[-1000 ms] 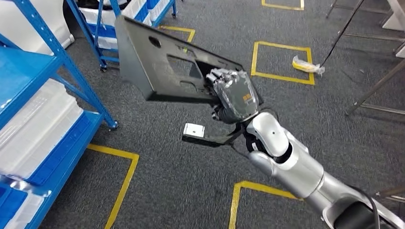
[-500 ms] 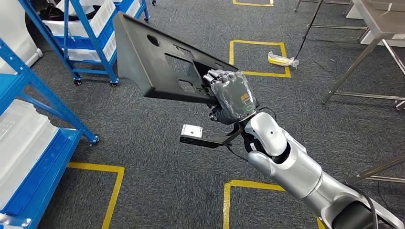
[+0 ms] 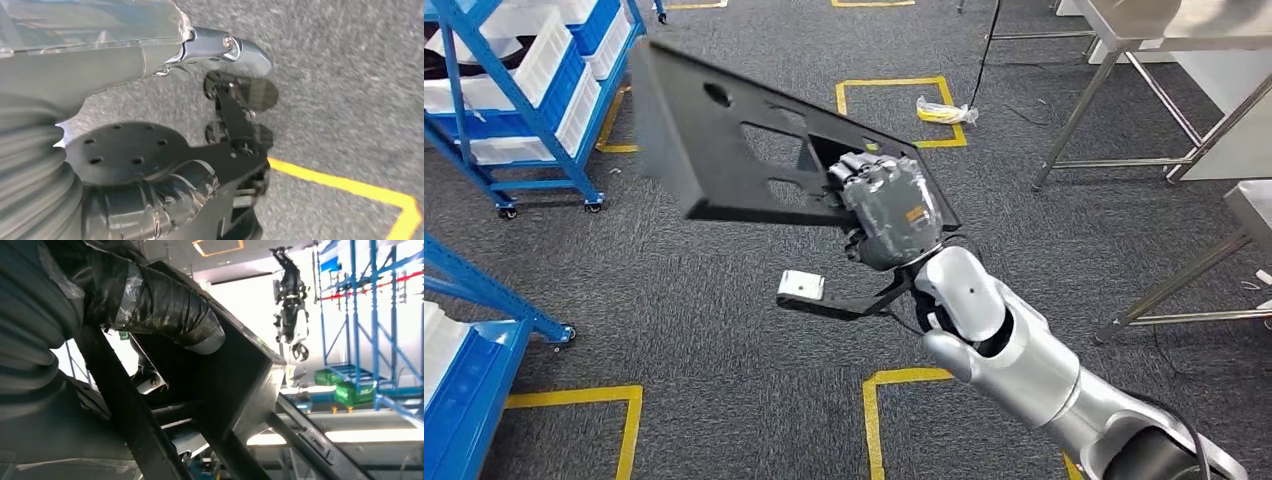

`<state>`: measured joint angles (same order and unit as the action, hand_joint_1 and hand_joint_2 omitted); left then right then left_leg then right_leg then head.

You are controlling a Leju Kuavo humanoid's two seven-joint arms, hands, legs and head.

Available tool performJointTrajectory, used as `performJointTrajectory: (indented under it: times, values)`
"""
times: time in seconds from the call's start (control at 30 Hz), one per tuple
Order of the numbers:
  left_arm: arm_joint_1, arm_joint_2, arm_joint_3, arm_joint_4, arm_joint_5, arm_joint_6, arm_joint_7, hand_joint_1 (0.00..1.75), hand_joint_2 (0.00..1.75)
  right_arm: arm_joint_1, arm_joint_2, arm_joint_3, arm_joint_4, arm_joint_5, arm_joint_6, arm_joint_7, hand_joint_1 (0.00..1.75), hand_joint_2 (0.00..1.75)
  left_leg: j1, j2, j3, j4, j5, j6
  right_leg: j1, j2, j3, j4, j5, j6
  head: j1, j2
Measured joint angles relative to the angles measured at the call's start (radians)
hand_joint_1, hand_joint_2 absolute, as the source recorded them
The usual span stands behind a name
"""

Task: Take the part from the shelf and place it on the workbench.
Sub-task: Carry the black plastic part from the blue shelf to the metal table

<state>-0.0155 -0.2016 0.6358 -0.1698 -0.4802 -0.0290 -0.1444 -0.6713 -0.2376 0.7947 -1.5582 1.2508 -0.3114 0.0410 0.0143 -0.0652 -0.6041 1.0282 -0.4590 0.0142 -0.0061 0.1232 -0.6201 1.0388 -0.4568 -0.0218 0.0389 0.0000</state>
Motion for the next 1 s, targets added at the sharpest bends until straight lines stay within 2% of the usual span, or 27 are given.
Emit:
performJointTrajectory:
  times: [0.03, 0.07, 0.1, 0.17, 0.2, 0.23, 0.27, 0.3, 0.33, 0.37, 0.43, 0.47, 0.5, 0.57, 0.63, 0.7, 0.73, 0.77, 0.8, 0.83, 0.87, 0.9, 0.97, 1.0]
  values:
    - [-0.001, -0.003, 0.001, 0.0, -0.002, 0.003, 0.005, 0.0, 1.75, 0.003, 0.013, 0.01, 0.0, 0.015, 0.003, 0.015, 1.75, 1.75, 0.0, 0.008, 0.004, -0.006, 0.001, 0.002, -0.002, 0.009, -0.002, -0.003, 0.002, 0.007, 0.0, 0.0]
    - [-0.001, -0.006, 0.001, 0.0, -0.003, 0.005, 0.008, 0.0, 1.75, 0.006, 0.02, 0.018, 0.0, 0.023, 0.003, 0.026, 1.75, 1.75, 0.0, 0.017, 0.009, -0.014, 0.005, 0.006, -0.001, 0.0, -0.004, 0.0, -0.001, 0.013, 0.0, 0.0]
    - [0.0, -0.009, 0.001, 0.0, -0.005, 0.007, 0.011, 0.0, 1.75, 0.006, 0.024, 0.024, 0.0, 0.026, 0.002, 0.034, 1.75, 1.75, 0.002, 0.026, 0.013, -0.022, 0.008, 0.011, 0.0, -0.023, -0.01, 0.015, -0.013, 0.018, 0.0, 0.0]
    - [0.005, -0.016, 0.002, -0.001, -0.007, 0.007, 0.013, 0.0, 1.75, 0.007, 0.028, 0.03, -0.001, 0.027, -0.002, 0.042, 1.75, 1.75, 0.003, 0.048, 0.02, -0.033, 0.012, 0.019, 0.002, -0.085, -0.05, 0.102, -0.064, 0.026, 0.001, 0.0]
    - [0.008, -0.018, 0.002, -0.001, -0.008, 0.007, 0.013, 0.0, 1.75, 0.009, 0.029, 0.032, -0.001, 0.027, -0.004, 0.042, 1.75, 1.75, 0.002, 0.059, 0.021, -0.033, 0.011, 0.021, 0.0, -0.103, -0.082, 0.167, -0.095, 0.03, 0.001, 0.0]
    - [0.012, -0.02, 0.002, -0.001, -0.009, 0.007, 0.014, 0.0, 1.75, 0.012, 0.03, 0.035, -0.001, 0.027, -0.006, 0.043, 1.75, 1.75, 0.001, 0.071, 0.021, -0.032, 0.009, 0.021, -0.003, -0.11, -0.113, 0.226, -0.117, 0.034, 0.001, 0.0]
    - [0.014, -0.02, 0.002, -0.001, -0.01, 0.007, 0.013, 0.0, 1.75, 0.017, 0.03, 0.037, -0.001, 0.028, -0.008, 0.043, 1.75, 1.75, 0.001, 0.083, 0.022, -0.032, 0.008, 0.022, -0.006, -0.114, -0.132, 0.26, -0.123, 0.037, 0.001, 0.0]
    - [0.016, -0.021, 0.002, -0.001, -0.012, 0.007, 0.013, 0.0, 1.75, 0.023, 0.03, 0.039, -0.001, 0.029, -0.011, 0.042, 1.75, 1.75, 0.001, 0.095, 0.022, -0.031, 0.006, 0.021, -0.008, -0.117, -0.133, 0.26, -0.111, 0.04, 0.001, 0.0]
    - [0.016, -0.021, 0.002, -0.001, -0.013, 0.007, 0.013, 0.0, 1.75, 0.027, 0.03, 0.039, -0.001, 0.03, -0.015, 0.042, 1.75, 1.75, 0.001, 0.106, 0.024, -0.03, 0.003, 0.02, -0.01, -0.123, -0.112, 0.219, -0.082, 0.041, 0.001, 0.0]
    - [0.017, -0.021, 0.002, -0.001, -0.015, 0.007, 0.013, 0.0, 1.75, 0.031, 0.029, 0.04, -0.001, 0.033, -0.019, 0.042, 1.75, 1.75, 0.001, 0.117, 0.027, -0.029, 0.0, 0.018, -0.011, -0.136, -0.075, 0.148, -0.047, 0.041, 0.001, 0.0]
    - [0.018, -0.021, 0.002, -0.001, -0.017, 0.008, 0.013, 0.0, 1.75, 0.034, 0.029, 0.039, -0.001, 0.038, -0.033, 0.043, 1.75, 1.75, -0.003, 0.135, 0.033, -0.026, -0.007, 0.01, -0.002, -0.167, -0.01, 0.025, -0.005, 0.032, 0.001, 0.0]
    - [0.018, -0.021, 0.002, -0.001, -0.019, 0.009, 0.014, 0.0, 1.75, 0.035, 0.029, 0.038, -0.002, 0.041, -0.04, 0.043, 1.75, 1.75, -0.005, 0.143, 0.035, -0.024, -0.011, 0.005, 0.002, -0.175, 0.005, -0.005, 0.001, 0.026, 0.0, 0.0]
    - [0.019, -0.021, 0.002, -0.002, -0.019, 0.011, 0.015, 0.0, 1.75, 0.038, 0.029, 0.036, -0.002, 0.043, -0.047, 0.042, 1.75, 1.75, -0.007, 0.152, 0.038, -0.025, -0.013, 0.0, 0.007, -0.172, 0.007, -0.01, -0.002, 0.019, 0.0, 0.0]
    - [0.02, -0.022, 0.002, -0.003, -0.021, 0.014, 0.019, 0.0, 1.75, 0.045, 0.029, 0.03, -0.002, 0.045, -0.055, 0.042, 1.75, 1.75, -0.005, 0.163, 0.044, -0.024, -0.019, -0.012, 0.006, -0.151, 0.009, -0.015, 0.002, 0.008, 0.0, 0.0]
    - [0.022, -0.022, 0.003, -0.005, -0.022, 0.015, 0.023, 0.0, 1.75, 0.049, 0.029, 0.024, -0.005, 0.045, -0.061, 0.041, 1.75, 1.75, 0.0, 0.131, 0.031, 0.017, -0.052, -0.02, 0.001, -0.134, 0.015, -0.023, 0.006, -0.006, 0.0, 0.0]
    - [0.026, -0.022, 0.002, -0.005, -0.022, 0.016, 0.025, 0.0, 1.75, 0.052, 0.031, 0.021, -0.007, 0.045, -0.065, 0.04, 1.75, 1.75, 0.002, 0.086, -0.022, 0.138, -0.119, -0.022, 0.001, -0.116, 0.017, -0.025, 0.009, -0.015, 0.0, 0.0]
    - [0.028, -0.022, 0.002, -0.006, -0.022, 0.016, 0.025, 0.0, 1.75, 0.054, 0.031, 0.02, -0.007, 0.045, -0.067, 0.04, 1.75, 1.75, 0.002, 0.077, -0.056, 0.208, -0.148, -0.023, 0.002, -0.107, 0.016, -0.024, 0.009, -0.017, 0.0, 0.0]
    - [0.029, -0.022, 0.003, -0.006, -0.022, 0.017, 0.026, 0.0, 1.75, 0.057, 0.032, 0.02, -0.007, 0.045, -0.067, 0.039, 1.75, 1.75, 0.002, 0.073, -0.083, 0.262, -0.165, -0.023, 0.003, -0.096, 0.016, -0.023, 0.008, -0.017, 0.0, 0.0]
    - [0.031, -0.022, 0.003, -0.006, -0.022, 0.017, 0.027, 0.0, 1.75, 0.06, 0.032, 0.02, -0.007, 0.045, -0.067, 0.039, 1.75, 1.75, 0.002, 0.071, -0.099, 0.29, -0.167, -0.023, 0.005, -0.087, 0.016, -0.021, 0.008, -0.018, 0.0, 0.0]
    - [0.032, -0.022, 0.003, -0.006, -0.022, 0.017, 0.029, 0.0, 1.75, 0.061, 0.032, 0.02, -0.007, 0.045, -0.067, 0.039, 1.75, 1.75, 0.002, 0.071, -0.099, 0.286, -0.152, -0.021, 0.005, -0.077, 0.016, -0.019, 0.007, -0.018, 0.0, 0.0]
    - [0.033, -0.022, 0.003, -0.006, -0.021, 0.017, 0.03, 0.0, 1.75, 0.062, 0.032, 0.02, -0.007, 0.045, -0.067, 0.039, 1.75, 1.75, 0.002, 0.068, -0.085, 0.249, -0.123, -0.019, 0.005, -0.066, 0.016, -0.016, 0.006, -0.018, 0.0, 0.0]
    - [0.033, -0.022, 0.003, -0.006, -0.021, 0.018, 0.032, 0.0, 1.75, 0.062, 0.032, 0.02, -0.007, 0.045, -0.067, 0.039, 1.75, 1.75, 0.002, 0.059, -0.059, 0.19, -0.087, -0.016, 0.005, -0.055, 0.016, -0.013, 0.005, -0.017, 0.0, 0.0]
    - [0.035, -0.021, 0.003, -0.007, -0.02, 0.018, 0.034, 0.0, 1.75, 0.062, 0.032, 0.019, -0.008, 0.045, -0.067, 0.039, 1.75, 1.75, 0.004, 0.015, -0.001, 0.057, -0.031, -0.008, 0.005, -0.03, 0.012, -0.006, 0.002, -0.011, 0.0, 0.0]
    - [0.035, -0.021, 0.003, -0.007, -0.02, 0.018, 0.034, 0.0, 1.75, 0.062, 0.032, 0.019, -0.008, 0.045, -0.067, 0.039, 1.75, 1.75, 0.004, -0.002, 0.016, 0.018, -0.021, -0.006, 0.003, -0.02, 0.008, -0.003, 0.002, -0.006, 0.0, 0.0]
